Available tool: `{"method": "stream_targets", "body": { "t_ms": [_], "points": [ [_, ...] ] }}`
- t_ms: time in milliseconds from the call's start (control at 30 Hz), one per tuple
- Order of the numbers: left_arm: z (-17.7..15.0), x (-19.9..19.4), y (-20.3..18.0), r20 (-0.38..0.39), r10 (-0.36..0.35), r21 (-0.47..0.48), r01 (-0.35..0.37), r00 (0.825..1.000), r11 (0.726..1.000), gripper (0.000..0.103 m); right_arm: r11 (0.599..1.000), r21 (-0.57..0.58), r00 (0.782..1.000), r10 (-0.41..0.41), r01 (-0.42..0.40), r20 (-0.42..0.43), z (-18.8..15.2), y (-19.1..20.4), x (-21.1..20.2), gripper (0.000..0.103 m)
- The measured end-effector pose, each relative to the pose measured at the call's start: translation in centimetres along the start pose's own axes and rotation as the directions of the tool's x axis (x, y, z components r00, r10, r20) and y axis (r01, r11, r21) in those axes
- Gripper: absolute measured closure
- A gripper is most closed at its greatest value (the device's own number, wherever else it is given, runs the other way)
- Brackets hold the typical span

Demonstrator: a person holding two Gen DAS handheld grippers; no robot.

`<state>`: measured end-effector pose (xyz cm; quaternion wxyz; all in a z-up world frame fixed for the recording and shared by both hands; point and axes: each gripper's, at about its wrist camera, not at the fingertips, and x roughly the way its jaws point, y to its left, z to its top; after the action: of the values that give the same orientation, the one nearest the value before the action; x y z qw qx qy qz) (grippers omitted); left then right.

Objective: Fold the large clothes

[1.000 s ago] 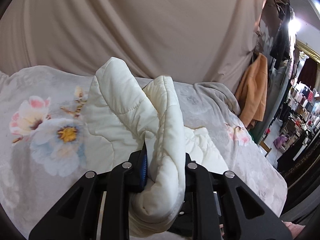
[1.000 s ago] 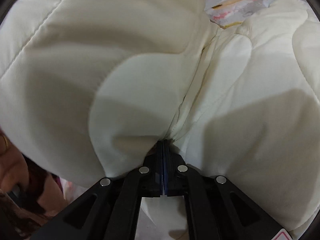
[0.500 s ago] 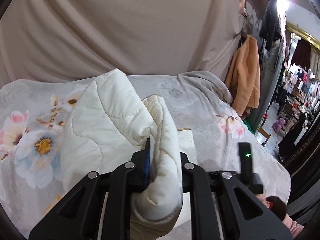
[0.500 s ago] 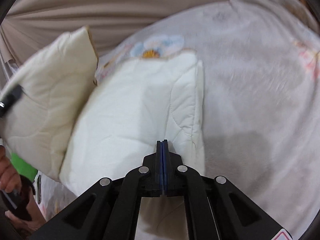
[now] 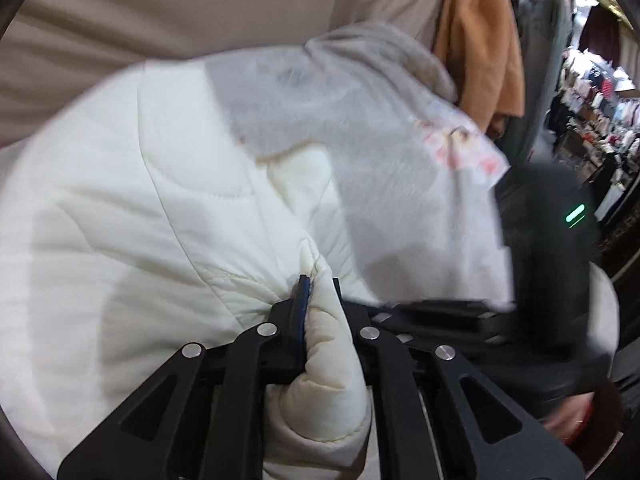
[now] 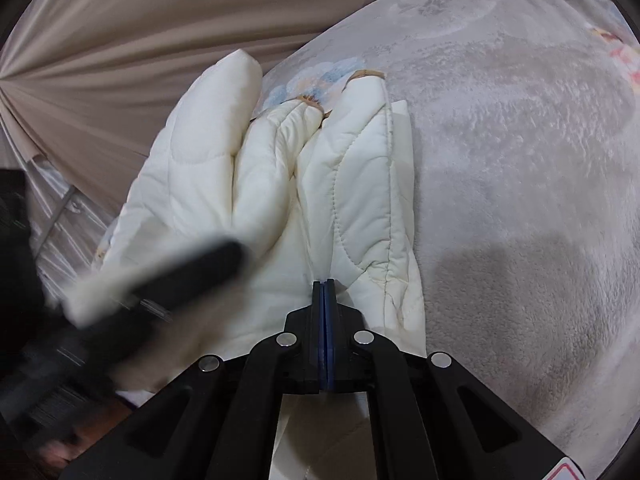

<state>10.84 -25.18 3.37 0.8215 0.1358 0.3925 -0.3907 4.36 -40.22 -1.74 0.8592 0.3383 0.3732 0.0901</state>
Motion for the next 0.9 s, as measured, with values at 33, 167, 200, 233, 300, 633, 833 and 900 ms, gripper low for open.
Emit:
{"method": "stream_targets", "body": {
  "t_ms": [33,167,200,233,300,633,833,900],
  "points": [
    [-0.3,0.4,0.1,0.012,0.005,-0.004,-0.005,1.0,1.0,0.095,1.0,-0.007,1.0,-0.002,0.002,0.006,-0.3,-0.2,-0.4,0.101],
    [-0.8,-0.1,-0.3,0.037,0.006,0.019,-0.006,0.999,1.0,0.091,1.0,0.013,0.999,0.019,-0.02,0.048,-0.2,-0.3,-2.0,0.101],
    [-0.9,-1.2,-0.4,0.066,0.002,0.026,-0.004,0.998,1.0,0.09,1.0,-0.002,0.998,0.001,-0.001,0.07,-0.3,0.0,-2.8,0.101],
    [-0.9,-2.4,-0.5,0.093,-0.002,0.029,0.0,0.996,1.0,0.088,0.999,-0.024,0.995,-0.026,0.028,0.094,-0.4,0.3,-3.6,0.099],
    [-0.9,-5.6,-0.4,0.156,-0.022,0.037,0.017,0.988,0.999,0.075,0.993,-0.061,0.983,-0.092,0.103,0.161,-0.6,1.1,-5.6,0.094],
    [-2.5,-20.0,10.0,0.37,0.112,-0.237,-0.023,0.922,0.971,0.031,0.988,-0.075,0.971,0.148,-0.136,0.188,2.3,8.1,-8.0,0.022],
    [-4.8,-18.2,14.6,0.257,0.223,-0.361,-0.12,0.94,0.925,0.031,1.0,-0.004,0.998,0.02,-0.021,-0.054,3.0,10.1,0.6,0.022],
    [-5.2,-17.7,14.6,0.24,0.216,-0.361,-0.119,0.947,0.925,0.031,0.999,-0.04,0.998,0.004,-0.006,-0.06,2.8,11.2,1.7,0.055]
  ]
}}
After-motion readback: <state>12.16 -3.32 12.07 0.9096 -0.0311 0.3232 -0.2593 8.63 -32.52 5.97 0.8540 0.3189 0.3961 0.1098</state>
